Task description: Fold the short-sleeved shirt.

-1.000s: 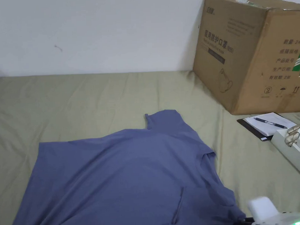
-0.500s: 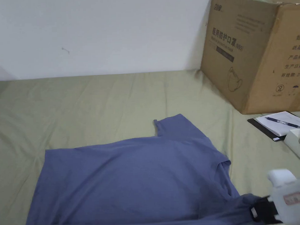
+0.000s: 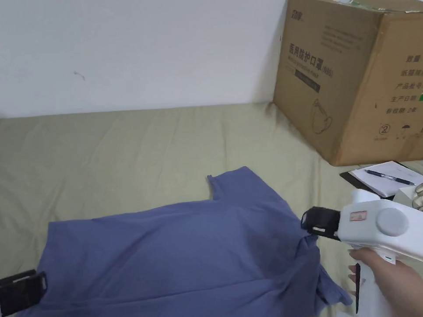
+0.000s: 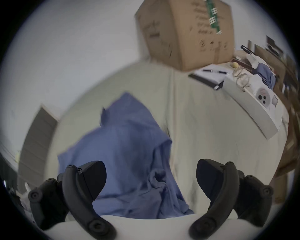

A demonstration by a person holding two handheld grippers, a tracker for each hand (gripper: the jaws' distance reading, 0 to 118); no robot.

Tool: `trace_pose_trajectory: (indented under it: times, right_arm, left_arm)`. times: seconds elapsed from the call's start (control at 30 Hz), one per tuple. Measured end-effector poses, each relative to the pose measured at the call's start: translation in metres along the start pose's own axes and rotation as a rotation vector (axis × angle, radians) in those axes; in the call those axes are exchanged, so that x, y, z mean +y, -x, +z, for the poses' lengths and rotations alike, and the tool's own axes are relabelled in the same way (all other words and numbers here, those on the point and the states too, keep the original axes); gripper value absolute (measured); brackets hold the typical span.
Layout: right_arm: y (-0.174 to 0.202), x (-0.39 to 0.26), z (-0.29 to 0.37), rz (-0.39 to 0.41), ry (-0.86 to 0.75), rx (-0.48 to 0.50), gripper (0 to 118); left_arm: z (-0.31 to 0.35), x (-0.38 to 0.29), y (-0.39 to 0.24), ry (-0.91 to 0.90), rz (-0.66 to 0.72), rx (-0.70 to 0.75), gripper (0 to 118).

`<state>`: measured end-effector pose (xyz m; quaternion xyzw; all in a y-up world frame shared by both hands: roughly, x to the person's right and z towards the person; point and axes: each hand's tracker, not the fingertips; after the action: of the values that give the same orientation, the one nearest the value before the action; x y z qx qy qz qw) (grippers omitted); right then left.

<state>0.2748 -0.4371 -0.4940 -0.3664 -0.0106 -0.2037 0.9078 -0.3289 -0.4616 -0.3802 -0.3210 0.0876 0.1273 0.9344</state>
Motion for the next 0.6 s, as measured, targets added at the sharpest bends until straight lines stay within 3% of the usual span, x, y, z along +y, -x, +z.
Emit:
trace_pose_trajectory:
  times: [0.13,0.17,0.2,0.27,0.3,0.37,0.5,0.6]
  right_arm:
    - [-0.01,-0.019,0.056,-0.025,-0.065,0.077,112]
    - [-0.013,-0.027,0.071,-0.028,-0.086,0.133,107]
    - [-0.014,-0.037,0.086,-0.023,-0.116,0.186,95]
    - [-0.014,-0.058,0.114,0.01,-0.219,0.192,16]
    - [-0.012,-0.068,0.125,0.049,-0.257,0.16,0]
    - [-0.009,-0.088,0.142,0.086,-0.29,0.133,0]
    - [-0.01,-0.105,0.159,0.012,-0.236,0.152,0]
    - [-0.002,-0.108,0.168,0.03,-0.218,0.176,0]
  left_arm:
    - [0.047,-0.007,-0.004,-0.087,-0.018,-0.028,117]
    - [0.059,-0.011,-0.006,-0.071,-0.017,-0.034,114]
    - [0.071,-0.018,-0.007,-0.068,-0.02,-0.111,104]
    - [0.095,-0.033,-0.011,-0.156,-0.021,-0.139,26]
    - [0.105,-0.04,-0.015,-0.167,-0.049,-0.097,0]
    - [0.122,-0.051,-0.018,-0.187,-0.085,-0.066,0]
    - [0.129,-0.055,-0.014,-0.156,-0.056,-0.088,0]
    - [0.088,-0.035,0.002,0.191,-0.029,-0.108,0]
